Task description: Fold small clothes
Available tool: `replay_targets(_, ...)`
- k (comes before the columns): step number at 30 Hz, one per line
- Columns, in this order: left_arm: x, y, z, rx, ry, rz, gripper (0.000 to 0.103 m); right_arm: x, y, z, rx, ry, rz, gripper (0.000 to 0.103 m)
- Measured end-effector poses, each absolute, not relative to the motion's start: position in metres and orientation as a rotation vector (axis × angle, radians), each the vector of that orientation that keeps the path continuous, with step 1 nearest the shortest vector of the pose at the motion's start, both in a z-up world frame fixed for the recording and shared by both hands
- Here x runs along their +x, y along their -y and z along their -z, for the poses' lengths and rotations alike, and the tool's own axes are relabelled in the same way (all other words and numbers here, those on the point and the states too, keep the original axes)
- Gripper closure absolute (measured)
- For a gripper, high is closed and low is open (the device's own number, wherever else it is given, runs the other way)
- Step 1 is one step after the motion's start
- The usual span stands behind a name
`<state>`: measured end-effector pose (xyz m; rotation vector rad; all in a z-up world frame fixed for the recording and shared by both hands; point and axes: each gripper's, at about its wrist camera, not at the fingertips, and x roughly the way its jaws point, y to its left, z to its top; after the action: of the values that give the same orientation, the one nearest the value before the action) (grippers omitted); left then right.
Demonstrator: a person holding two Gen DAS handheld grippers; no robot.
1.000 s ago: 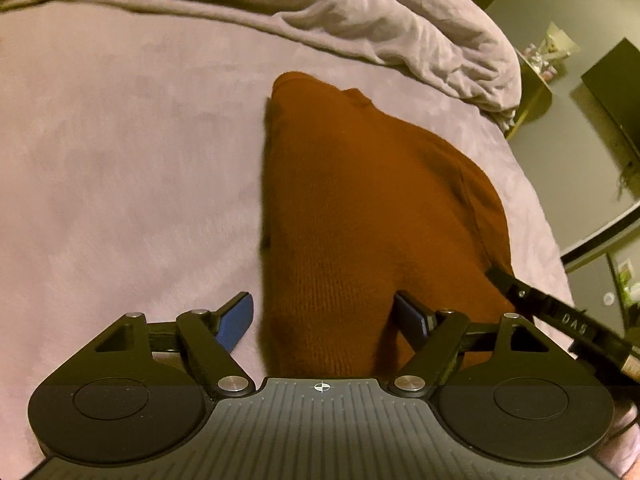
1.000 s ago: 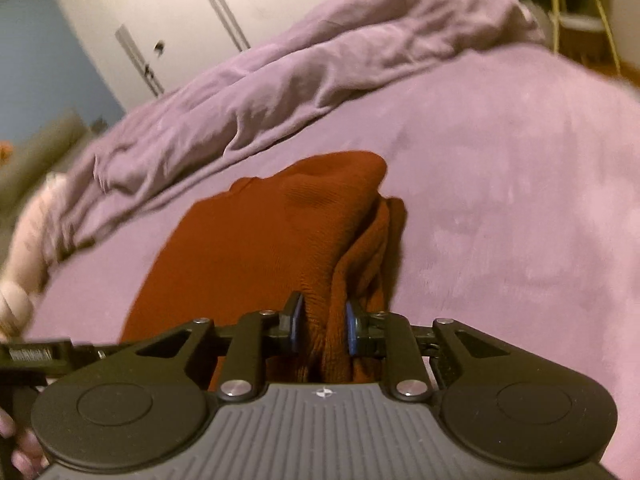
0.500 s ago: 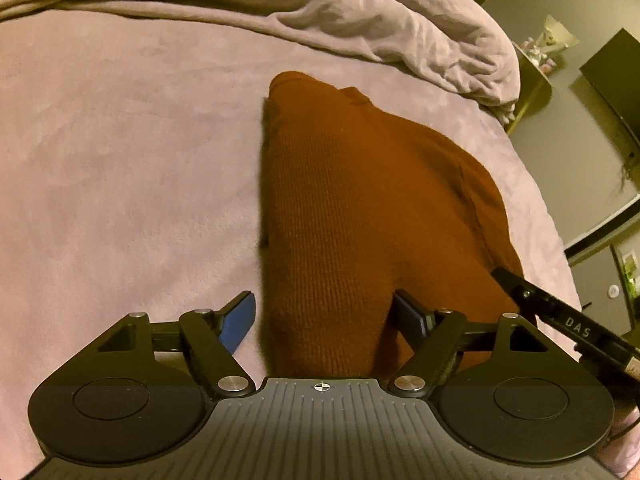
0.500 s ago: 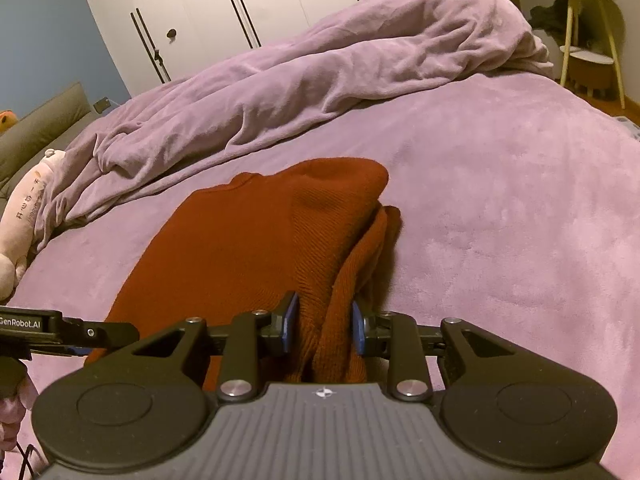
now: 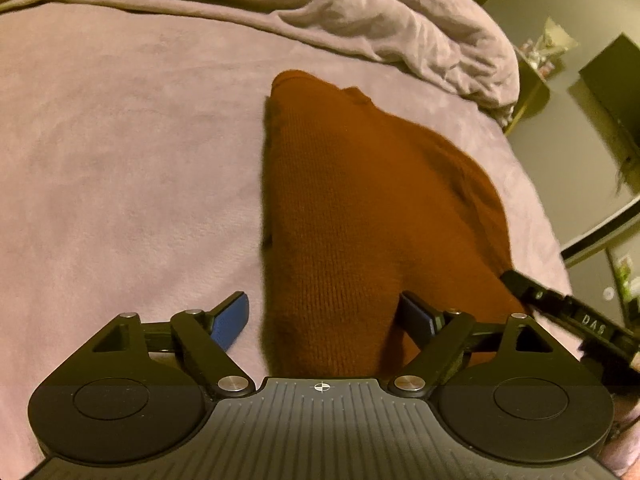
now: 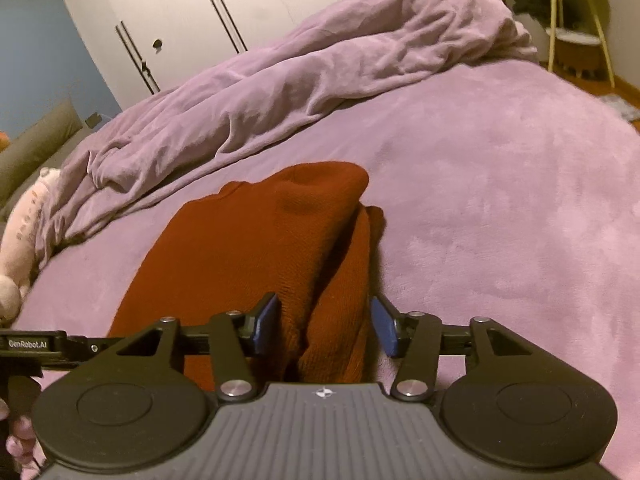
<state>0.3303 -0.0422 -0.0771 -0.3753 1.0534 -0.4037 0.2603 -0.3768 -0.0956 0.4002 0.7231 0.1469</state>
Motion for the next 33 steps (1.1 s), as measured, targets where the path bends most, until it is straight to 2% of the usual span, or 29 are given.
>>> replay_targets(8, 0.354, 0.038, 0.083, -0.481, -1.053, 0.438, 0.018, 0.286, 0.405, 0.115, 0.694, -0.783, -0.235, 0.035)
replay_targets(15, 0.377, 0.048, 0.101, -0.510, -1.060, 0.483, 0.018, 0.316, 0.408, 0.140, 0.814, -0.819, -0.278, 0.035)
replay_targets(19, 0.387, 0.050, 0.107, -0.531, -1.058, 0.484, 0.023, 0.331, 0.401, 0.141, 0.815, -0.822, -0.309, 0.036)
replay_targets(20, 0.388, 0.053, 0.107, -0.517, -1.052, 0.483, 0.024, 0.334, 0.399, 0.141, 0.799, -0.829, -0.312, 0.038)
replay_targets(21, 0.388, 0.054, 0.107, -0.504, -1.046, 0.483, 0.028, 0.338, 0.395, 0.141, 0.776, -0.839, -0.303, 0.045)
replay_targets(22, 0.388, 0.056, 0.107, -0.489, -1.037, 0.484, 0.032, 0.342, 0.391, 0.141, 0.758, -0.845, -0.297, 0.048)
replay_targets(24, 0.386, 0.057, 0.105, -0.465, -1.017, 0.490, 0.039, 0.346, 0.384, 0.141, 0.731, -0.851, -0.287, 0.062)
replay_targets(28, 0.380, 0.052, 0.099, -0.469, -0.982, 0.504, 0.050, 0.343, 0.370, 0.131, 0.679, -0.835, -0.287, 0.069)
replay_targets(33, 0.367, 0.039, 0.072, -0.466, -0.925, 0.519, 0.052, 0.337, 0.349, 0.107, 0.626, -0.825, -0.336, 0.070)
